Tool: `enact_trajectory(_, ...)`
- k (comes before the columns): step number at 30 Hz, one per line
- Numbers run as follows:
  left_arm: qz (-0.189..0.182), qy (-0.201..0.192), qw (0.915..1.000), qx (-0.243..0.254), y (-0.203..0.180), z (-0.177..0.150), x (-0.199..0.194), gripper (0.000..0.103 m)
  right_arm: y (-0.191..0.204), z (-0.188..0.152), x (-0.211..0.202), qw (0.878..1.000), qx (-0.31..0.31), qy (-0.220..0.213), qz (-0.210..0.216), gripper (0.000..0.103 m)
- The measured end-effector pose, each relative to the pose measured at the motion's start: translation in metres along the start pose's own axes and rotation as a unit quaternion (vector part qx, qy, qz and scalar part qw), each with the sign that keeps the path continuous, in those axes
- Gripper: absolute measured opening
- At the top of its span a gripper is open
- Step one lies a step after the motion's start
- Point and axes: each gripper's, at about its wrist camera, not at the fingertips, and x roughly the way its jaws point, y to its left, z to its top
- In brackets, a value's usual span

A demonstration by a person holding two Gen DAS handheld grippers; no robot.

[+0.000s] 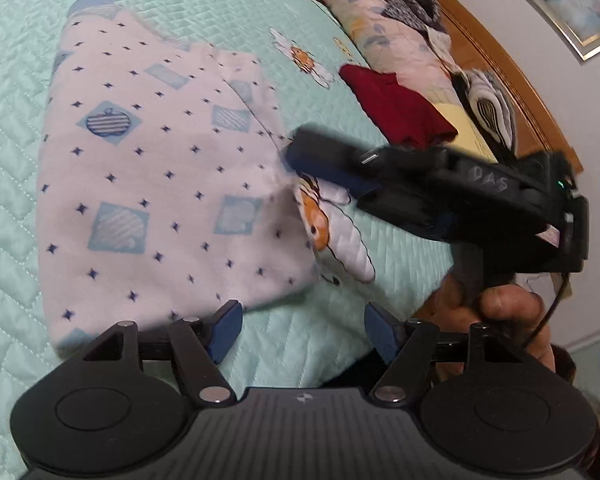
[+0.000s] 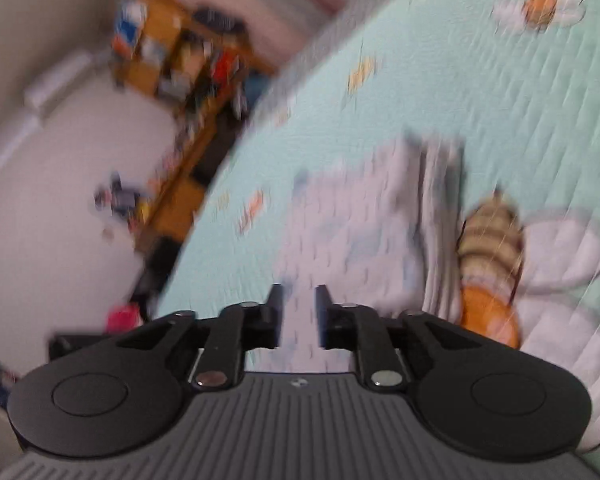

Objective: Fold clothes

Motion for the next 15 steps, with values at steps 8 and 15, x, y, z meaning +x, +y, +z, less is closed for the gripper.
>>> enact_trajectory(8,-0.021,-0.014,0.9996,-0.012,0.009,-0.008,-0.026,0.07,-0.028,-0.008,-0.009,0.999,0.025,-0.017,-0.039,0.01)
enact_trajectory(15,-0.028,-0.049,0.9976,-0.039,0.025,-0.004,-0.052,0.071,-0.051,-0.003,-0.013,0.998,0.031,-0.013,-0.054,0.0)
